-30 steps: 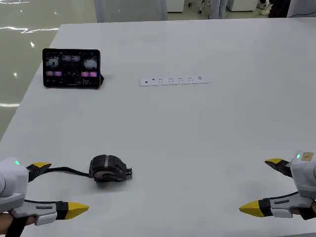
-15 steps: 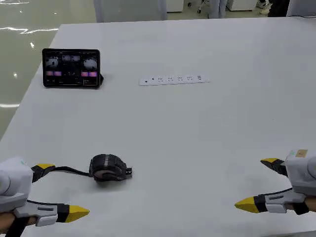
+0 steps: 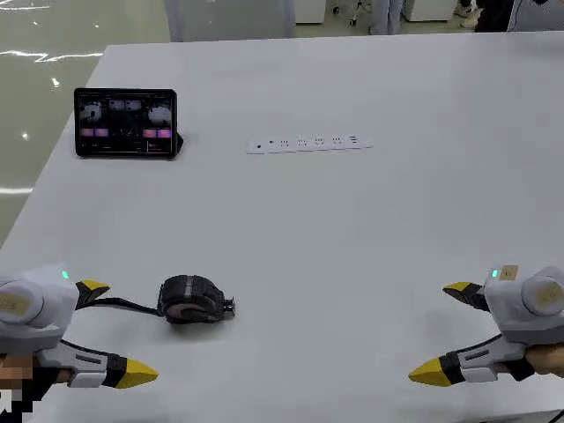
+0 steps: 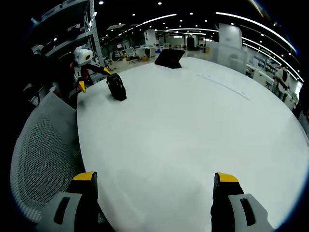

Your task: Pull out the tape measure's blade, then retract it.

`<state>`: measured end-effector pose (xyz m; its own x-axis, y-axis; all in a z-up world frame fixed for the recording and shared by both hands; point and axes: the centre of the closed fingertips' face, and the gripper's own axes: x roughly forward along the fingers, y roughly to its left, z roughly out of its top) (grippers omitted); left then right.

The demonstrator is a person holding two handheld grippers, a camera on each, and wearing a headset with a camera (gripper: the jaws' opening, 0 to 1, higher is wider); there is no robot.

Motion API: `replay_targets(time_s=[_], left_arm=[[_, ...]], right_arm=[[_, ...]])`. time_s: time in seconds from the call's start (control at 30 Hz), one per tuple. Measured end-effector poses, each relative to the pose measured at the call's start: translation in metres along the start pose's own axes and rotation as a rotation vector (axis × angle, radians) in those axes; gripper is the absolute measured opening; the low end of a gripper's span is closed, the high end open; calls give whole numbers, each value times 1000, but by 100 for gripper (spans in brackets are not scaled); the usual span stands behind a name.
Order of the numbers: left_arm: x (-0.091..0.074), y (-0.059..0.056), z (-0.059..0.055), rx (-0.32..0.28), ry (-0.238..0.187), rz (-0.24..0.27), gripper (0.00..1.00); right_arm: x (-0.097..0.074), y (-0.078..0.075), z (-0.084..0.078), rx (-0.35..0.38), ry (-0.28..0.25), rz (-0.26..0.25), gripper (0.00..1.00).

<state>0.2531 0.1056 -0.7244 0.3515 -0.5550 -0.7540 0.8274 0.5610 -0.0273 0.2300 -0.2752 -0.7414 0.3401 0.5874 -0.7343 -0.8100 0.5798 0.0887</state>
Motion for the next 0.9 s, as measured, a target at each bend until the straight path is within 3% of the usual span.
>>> replay_targets(time_s=[0.1,0.23,0.67,0.9], left_arm=[[2,1,3,32,15,-7,99],[4,2,9,60,19,-28,99],[20,7,16,189,94,-50,99],[27,6,18,203,113,-90,99]], right_arm=[[2,-5,5,-37,-9,-14,99],[5,-6,10,-33,-18,-5,99],[31,-6,8,-82,54,48,99],[42,-2,22,-119,57,69,99]])
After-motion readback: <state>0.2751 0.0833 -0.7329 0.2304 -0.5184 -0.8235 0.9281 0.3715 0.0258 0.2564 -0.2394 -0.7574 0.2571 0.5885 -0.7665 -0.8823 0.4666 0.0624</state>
